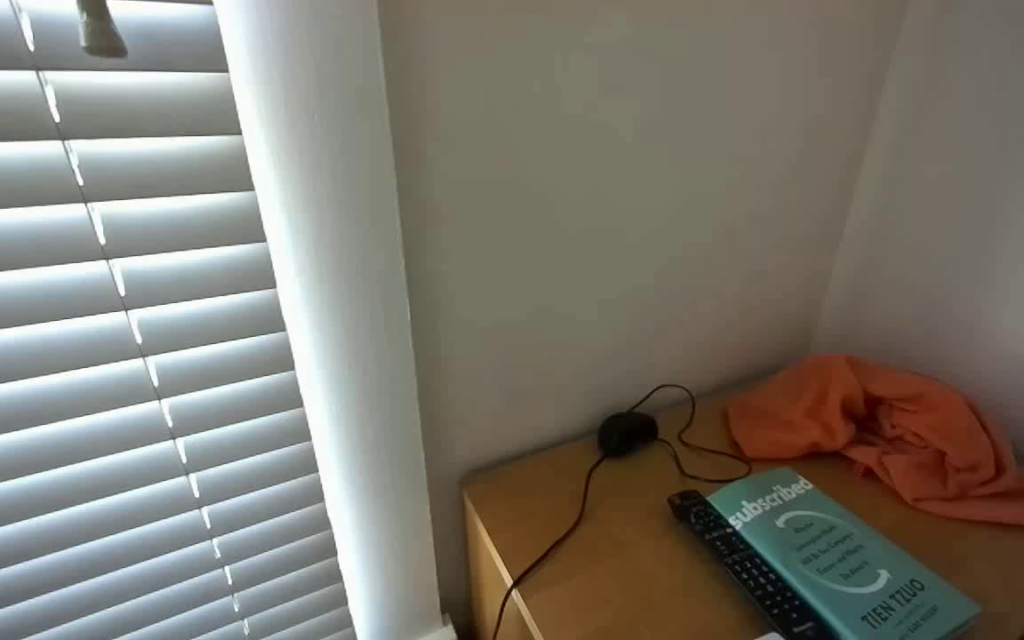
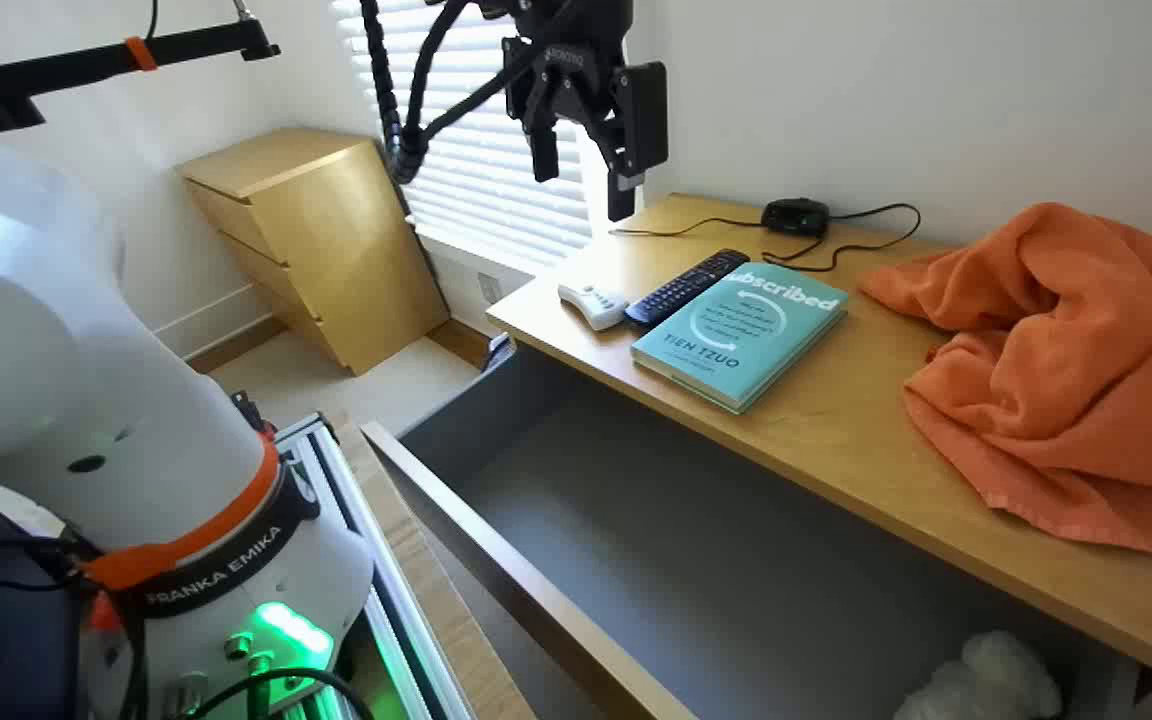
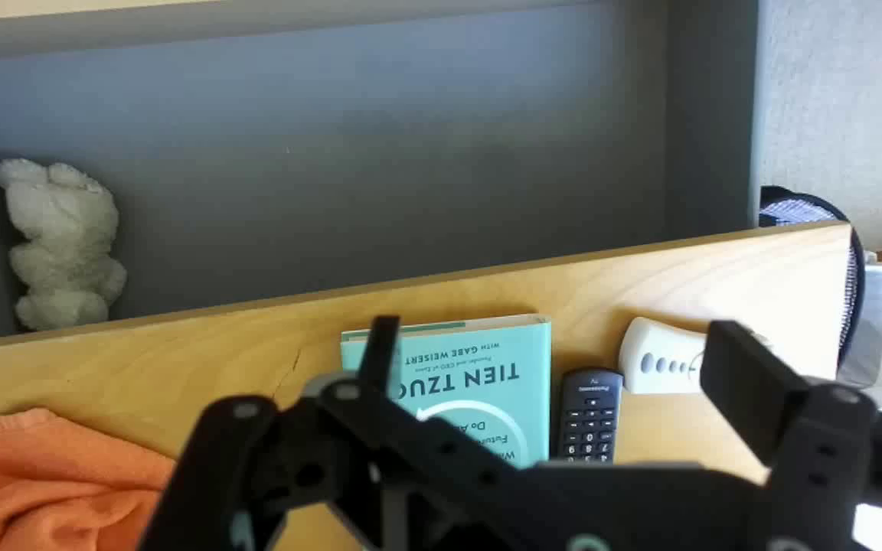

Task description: Pick up the orange dice and drop it on the blue book

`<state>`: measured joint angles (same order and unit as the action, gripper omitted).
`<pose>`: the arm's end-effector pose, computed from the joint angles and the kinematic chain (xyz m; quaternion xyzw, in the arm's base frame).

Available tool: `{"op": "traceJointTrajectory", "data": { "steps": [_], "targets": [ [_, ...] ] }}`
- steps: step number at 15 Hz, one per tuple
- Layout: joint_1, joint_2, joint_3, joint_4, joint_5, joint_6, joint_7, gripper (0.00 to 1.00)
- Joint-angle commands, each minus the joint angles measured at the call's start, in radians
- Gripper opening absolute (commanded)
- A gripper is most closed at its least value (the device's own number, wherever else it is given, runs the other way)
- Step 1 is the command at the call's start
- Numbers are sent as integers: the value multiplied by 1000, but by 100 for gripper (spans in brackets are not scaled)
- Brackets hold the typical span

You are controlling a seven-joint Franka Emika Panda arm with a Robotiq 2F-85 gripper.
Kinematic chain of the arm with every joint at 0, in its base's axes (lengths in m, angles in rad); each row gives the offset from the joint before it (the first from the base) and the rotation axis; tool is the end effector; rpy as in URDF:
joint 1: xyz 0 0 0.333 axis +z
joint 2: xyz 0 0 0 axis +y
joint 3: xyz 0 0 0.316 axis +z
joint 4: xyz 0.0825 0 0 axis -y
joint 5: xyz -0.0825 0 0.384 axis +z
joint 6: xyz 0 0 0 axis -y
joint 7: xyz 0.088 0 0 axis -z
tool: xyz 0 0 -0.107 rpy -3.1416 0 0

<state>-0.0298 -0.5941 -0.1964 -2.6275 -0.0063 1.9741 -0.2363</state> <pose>0.3456 -0.0786 0.4277 -0.9978 -0.0247 0.0222 0.0579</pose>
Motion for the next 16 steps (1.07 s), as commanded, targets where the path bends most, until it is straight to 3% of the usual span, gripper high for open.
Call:
{"op": "traceJointTrajectory", "data": {
  "steps": [1,9,10,11,16],
  "targets": [
    [-15,2,14,1,8,-2,-7,100],
    [-15,3,14,1,8,-2,-7,100],
    [-31,46,8,27,14,6,33,100],
    [-65,68,18,30,-11,75,100,100],
    [-166,301,-37,89,-3,373,184,100]
  ]
}}
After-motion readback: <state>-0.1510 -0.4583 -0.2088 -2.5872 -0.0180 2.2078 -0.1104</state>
